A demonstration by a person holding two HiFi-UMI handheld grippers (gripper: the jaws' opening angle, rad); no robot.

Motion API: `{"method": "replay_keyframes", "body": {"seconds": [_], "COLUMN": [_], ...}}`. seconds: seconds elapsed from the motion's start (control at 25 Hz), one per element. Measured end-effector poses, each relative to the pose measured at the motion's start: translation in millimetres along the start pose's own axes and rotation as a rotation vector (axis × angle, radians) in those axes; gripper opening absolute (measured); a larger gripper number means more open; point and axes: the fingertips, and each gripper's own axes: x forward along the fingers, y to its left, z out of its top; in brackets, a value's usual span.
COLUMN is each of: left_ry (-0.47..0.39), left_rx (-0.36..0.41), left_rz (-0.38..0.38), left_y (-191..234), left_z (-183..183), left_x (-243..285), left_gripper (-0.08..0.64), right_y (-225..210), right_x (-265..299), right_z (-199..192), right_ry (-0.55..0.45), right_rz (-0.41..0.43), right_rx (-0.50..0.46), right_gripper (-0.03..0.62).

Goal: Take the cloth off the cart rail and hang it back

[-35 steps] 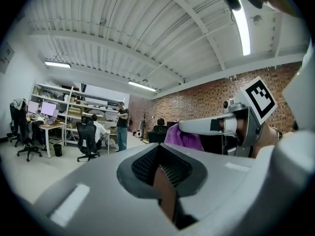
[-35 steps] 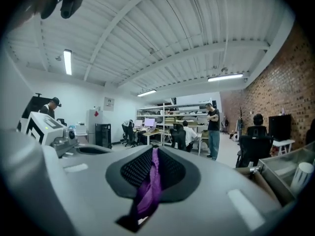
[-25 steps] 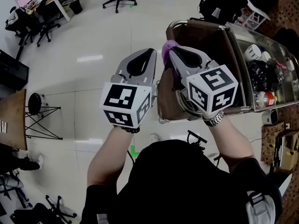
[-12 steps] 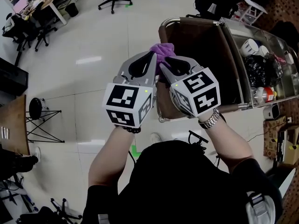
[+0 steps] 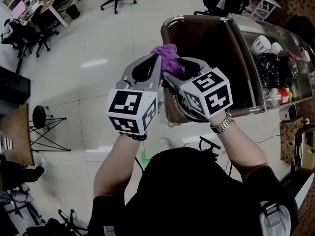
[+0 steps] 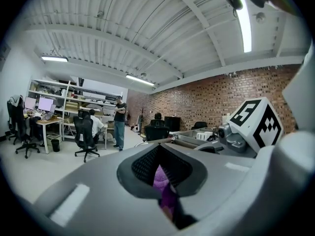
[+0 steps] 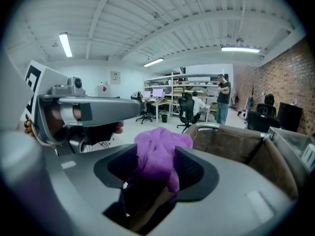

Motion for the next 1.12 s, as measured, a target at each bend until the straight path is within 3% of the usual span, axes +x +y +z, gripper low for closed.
{"method": "replay_keyframes", "body": {"seconds": [0.16,0.32,0.4,0.64,0.76,0.84,0.88,1.12], "left_ry": [0.006,0.007,0.005,0.008,0.008,0.009,0.010,0.009], "left_rx": [0.004,0.009,0.011,0.017,0.021,0.022,0.022,0.026], "left_rz": [0.000,0.002,0.005,0.001,0.000,0.002,0.004,0.015], "left_y": [-3.4,-4.3,-4.1,-10.1,-14.1,-15.8,-16.3,-19.2], "left_z": [-3.0,-2.8,-1.9,0.6,0.2,-0.7,-1.1,-0.4], "left_x": [3.7,6.0,6.6,11.1,11.5,11.6,11.5,8.0], "left_gripper": [0.000,0.000,0.000,0.000,0.000,0.000,0.000,0.000], "right_y": [-4.8,-9.9,-16.1,-37.9,-37.6,-27.9,-22.7,-12.0], "right_x": [10.6,4.9,-3.2,-17.5,-17.8,-13.6,-11.2,-2.3], "right_z": [-21.8,-15.7,-7.4,-4.6,-9.8,-15.3,-18.0,-30.3], "right_ry": [0.080,0.044,0.007,-0.019,-0.009,0.015,0.028,0.072], "right_rz": [0.041,0.030,0.008,-0.047,-0.050,0.002,0.029,0.094], "right_rx": [0.061,0.072,0.078,0.118,0.091,0.082,0.085,0.105], "right_gripper": [0.265,0.171,0.088,0.071,0.110,0.252,0.278,0.279]}}
